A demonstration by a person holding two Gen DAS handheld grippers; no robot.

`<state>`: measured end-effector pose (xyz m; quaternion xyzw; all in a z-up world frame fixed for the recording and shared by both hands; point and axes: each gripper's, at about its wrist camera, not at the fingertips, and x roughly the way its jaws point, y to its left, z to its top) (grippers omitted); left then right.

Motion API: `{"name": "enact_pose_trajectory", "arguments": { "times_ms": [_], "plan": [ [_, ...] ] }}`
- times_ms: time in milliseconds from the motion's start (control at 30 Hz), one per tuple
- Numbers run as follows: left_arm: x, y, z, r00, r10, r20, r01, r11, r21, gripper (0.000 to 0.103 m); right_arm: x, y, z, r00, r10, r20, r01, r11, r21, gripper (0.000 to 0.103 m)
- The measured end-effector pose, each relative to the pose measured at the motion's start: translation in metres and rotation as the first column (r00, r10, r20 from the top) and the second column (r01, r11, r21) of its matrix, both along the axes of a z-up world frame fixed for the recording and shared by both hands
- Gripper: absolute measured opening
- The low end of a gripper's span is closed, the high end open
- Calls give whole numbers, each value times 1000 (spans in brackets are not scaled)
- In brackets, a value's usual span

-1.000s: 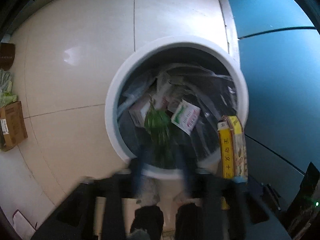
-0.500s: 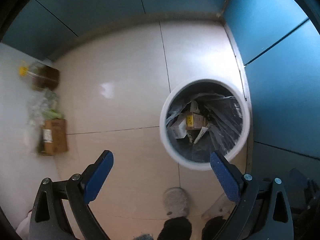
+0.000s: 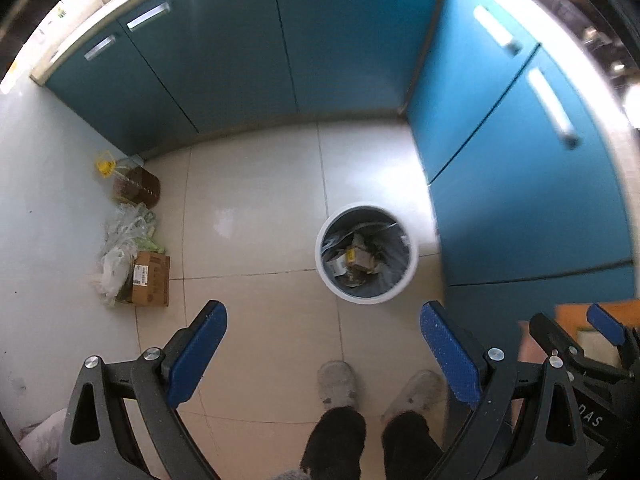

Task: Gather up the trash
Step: 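Lift both tools from the bin back toward the counter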

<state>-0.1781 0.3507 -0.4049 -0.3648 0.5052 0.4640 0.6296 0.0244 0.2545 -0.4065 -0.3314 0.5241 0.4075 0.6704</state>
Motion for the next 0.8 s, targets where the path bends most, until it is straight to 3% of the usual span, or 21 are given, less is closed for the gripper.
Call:
{"name": "enact_pose_trajectory", "arguments": {
  "times_ms": [133,333,433,633,733,800],
  "plan": [
    [-8,-32,61,1000,-4,26,2,998,57,99,-7,-24,70,1000,25,18,-26,998,56,103],
    [-19,-65,116,998,14,65,-19,996,85,99,-15,-65,147,998,64,14,-65,991,119,103],
    [-17,-77,134,999,17,32,-20,995,95,99,-14,-83,175,998,61,-25,-56,984,170,103],
    [32,-101,179,998,-67,4,65,980,189,99,32,-128,212,987,-71,-147,109,957,270,103],
    [80,-111,193,990,-143,0,140,968,208,99,81,-165,224,962,-207,-180,253,922,292,103],
    [121,-122,196,979,-205,-7,202,956,213,99,124,-203,232,928,-327,-179,368,880,300,103]
  ]
}}
